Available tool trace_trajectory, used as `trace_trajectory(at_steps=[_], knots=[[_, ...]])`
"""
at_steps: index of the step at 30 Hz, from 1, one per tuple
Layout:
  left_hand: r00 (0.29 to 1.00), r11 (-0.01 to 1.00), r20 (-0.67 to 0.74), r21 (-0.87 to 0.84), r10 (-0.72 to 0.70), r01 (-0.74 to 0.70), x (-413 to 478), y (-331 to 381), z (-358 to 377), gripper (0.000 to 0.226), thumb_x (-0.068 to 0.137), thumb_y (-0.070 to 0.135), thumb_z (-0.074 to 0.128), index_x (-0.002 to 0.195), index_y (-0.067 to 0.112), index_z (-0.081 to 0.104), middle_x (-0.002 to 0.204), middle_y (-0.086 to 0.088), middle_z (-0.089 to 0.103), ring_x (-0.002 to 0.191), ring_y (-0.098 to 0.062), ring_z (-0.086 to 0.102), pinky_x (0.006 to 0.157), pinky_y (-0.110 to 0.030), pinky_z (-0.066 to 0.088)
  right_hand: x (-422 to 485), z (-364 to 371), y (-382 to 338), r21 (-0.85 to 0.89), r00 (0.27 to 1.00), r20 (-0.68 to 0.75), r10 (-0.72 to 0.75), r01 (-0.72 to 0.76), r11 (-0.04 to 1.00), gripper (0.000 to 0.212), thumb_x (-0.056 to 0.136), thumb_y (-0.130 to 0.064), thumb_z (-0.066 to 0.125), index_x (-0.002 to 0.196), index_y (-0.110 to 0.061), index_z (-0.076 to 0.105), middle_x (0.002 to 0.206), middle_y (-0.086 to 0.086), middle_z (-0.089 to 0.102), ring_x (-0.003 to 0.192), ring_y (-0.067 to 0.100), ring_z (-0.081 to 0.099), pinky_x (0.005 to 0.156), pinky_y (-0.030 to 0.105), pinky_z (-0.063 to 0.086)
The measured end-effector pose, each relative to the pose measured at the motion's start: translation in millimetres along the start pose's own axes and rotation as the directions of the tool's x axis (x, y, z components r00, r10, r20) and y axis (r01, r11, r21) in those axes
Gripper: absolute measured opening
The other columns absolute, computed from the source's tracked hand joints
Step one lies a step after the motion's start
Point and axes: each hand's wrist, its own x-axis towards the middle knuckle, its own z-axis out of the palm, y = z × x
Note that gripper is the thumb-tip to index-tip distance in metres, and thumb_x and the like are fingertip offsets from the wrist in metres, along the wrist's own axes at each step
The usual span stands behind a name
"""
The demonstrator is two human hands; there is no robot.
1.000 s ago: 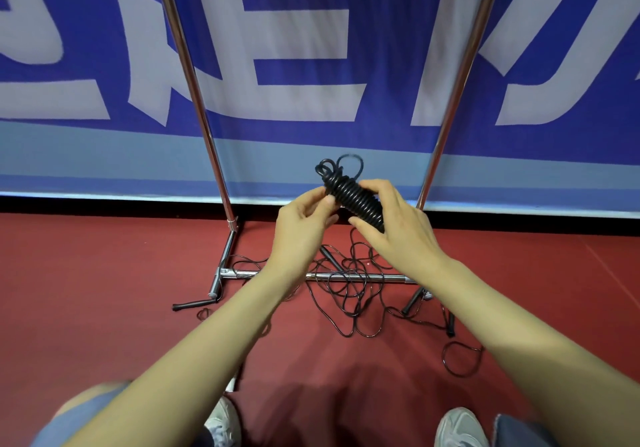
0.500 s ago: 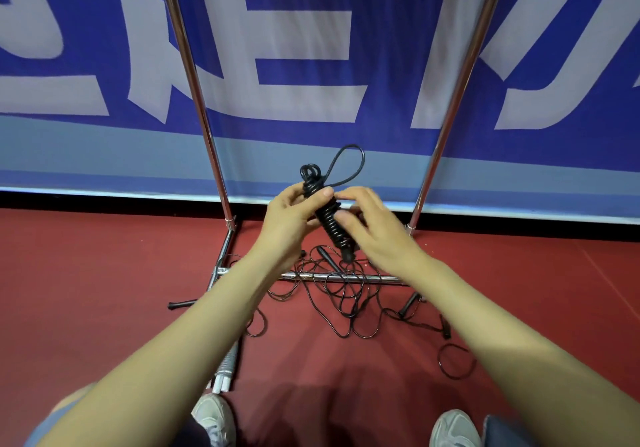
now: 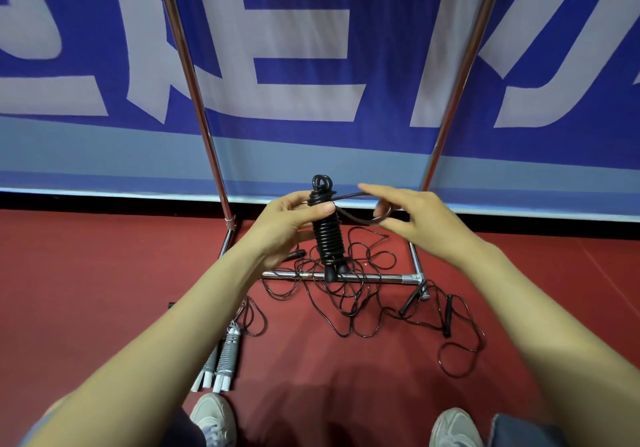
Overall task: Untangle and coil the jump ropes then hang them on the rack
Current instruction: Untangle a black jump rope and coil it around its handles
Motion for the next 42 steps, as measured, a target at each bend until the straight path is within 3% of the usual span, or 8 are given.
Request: trace_trajectory(at_steps=[4, 7, 11, 16, 22, 27, 33, 42], knots=[[1.0, 1.0, 0.001, -0.009, -0.024, 0.024, 1, -1, 1, 0.04, 0.069, 0.018, 0.072, 0.107, 0.008, 0.063, 0.1, -0.009, 0.066, 0.091, -0.021, 0.066, 0.09, -0.034, 0.053, -2, -5, -1, -0.104, 0.992, -0.098, -0.078, 0.067, 0.992, 0.017, 0.086, -0.016, 0.07, 0.102, -0.024, 0.069, 0.095, -0.013, 0.065, 0.086, 0.015, 0.064, 0.079, 0.042, 0.053], [0.997, 0.999, -0.074, -0.03, -0.036, 0.033, 3, -3, 2, 0.032, 0.074, 0.014, 0.073, 0.104, 0.01, 0.063, 0.095, -0.006, 0.066, 0.083, -0.018, 0.068, 0.086, -0.033, 0.054, -2, -8, -4, -0.151, 0.984, -0.125, -0.125, 0.105, 0.983, 0.006, 0.084, -0.027, 0.072, 0.085, -0.022, 0.069, 0.1, -0.012, 0.051, 0.089, 0.011, 0.055, 0.079, 0.037, 0.051], [0.986, 1.0, -0.166, -0.02, -0.007, 0.004, 5, -12, 11, 0.035, 0.072, 0.002, 0.077, 0.102, 0.01, 0.059, 0.086, -0.005, 0.066, 0.079, -0.02, 0.068, 0.085, -0.04, 0.052, -3, 0, -28, 0.198, 0.995, -0.08, -0.056, 0.071, 0.978, 0.009, 0.084, -0.021, 0.074, 0.077, -0.021, 0.068, 0.11, -0.007, 0.054, 0.109, 0.0, 0.049, 0.094, 0.005, 0.028], [0.991, 0.998, -0.122, 0.04, 0.053, -0.048, 4, -11, 17, 0.039, 0.068, 0.001, 0.081, 0.095, 0.013, 0.055, 0.081, -0.001, 0.071, 0.076, -0.015, 0.07, 0.072, -0.03, 0.053, -2, -5, -35, 0.72, 0.993, 0.12, -0.002, -0.086, 0.689, 0.02, 0.086, -0.014, 0.054, 0.092, -0.016, 0.073, 0.119, -0.004, 0.069, 0.123, 0.008, 0.055, 0.106, 0.02, 0.038], [0.984, 0.973, -0.107, 0.2, 0.139, -0.116, 2, -13, 16, 0.037, 0.068, 0.002, 0.082, 0.091, 0.011, 0.054, 0.098, -0.005, 0.069, 0.071, -0.01, 0.067, 0.06, -0.018, 0.05, -5, 0, -39, 0.741, 0.992, 0.102, 0.077, -0.127, 0.659, 0.023, 0.091, -0.004, 0.058, 0.105, -0.016, 0.071, 0.108, -0.013, 0.072, 0.112, 0.004, 0.063, 0.093, 0.016, 0.047], [0.962, 0.924, -0.148, 0.344, 0.23, -0.168, 1, -14, 21, 0.051, 0.057, 0.017, 0.091, 0.091, 0.014, 0.053, 0.088, -0.001, 0.068, 0.072, -0.009, 0.063, 0.076, -0.028, 0.054, -2, 4, -44, 0.783, 0.982, 0.038, 0.183, -0.143, 0.606, 0.02, 0.075, -0.018, 0.068, 0.094, -0.012, 0.074, 0.096, -0.004, 0.075, 0.097, 0.008, 0.068, 0.093, 0.021, 0.05], [0.913, 0.857, -0.227, 0.476, 0.339, -0.2, -2, -12, 30, 0.055, 0.054, 0.025, 0.093, 0.095, 0.023, 0.056, 0.076, 0.01, 0.06, 0.054, 0.008, 0.05, 0.059, -0.01, 0.043, 7, 9, -47, 0.88, 0.914, -0.045, 0.403, -0.154, 0.449, 0.011, 0.075, -0.003, 0.074, 0.081, -0.008, 0.067, 0.074, 0.002, 0.071, 0.074, 0.014, 0.068, 0.078, 0.026, 0.058], [0.898, 0.786, -0.138, 0.551, 0.418, -0.281, -11, -8, 34, 0.052, 0.056, 0.038, 0.09, 0.099, 0.044, 0.061, 0.089, -0.003, 0.068, 0.071, -0.012, 0.062, 0.079, -0.034, 0.055, 6, 1, -43, 0.724, 0.9, -0.06, 0.432, -0.259, 0.639, 0.012, 0.078, -0.004, 0.076, 0.081, -0.011, 0.068, 0.068, 0.004, 0.071, 0.068, 0.016, 0.07, 0.076, 0.027, 0.058]])
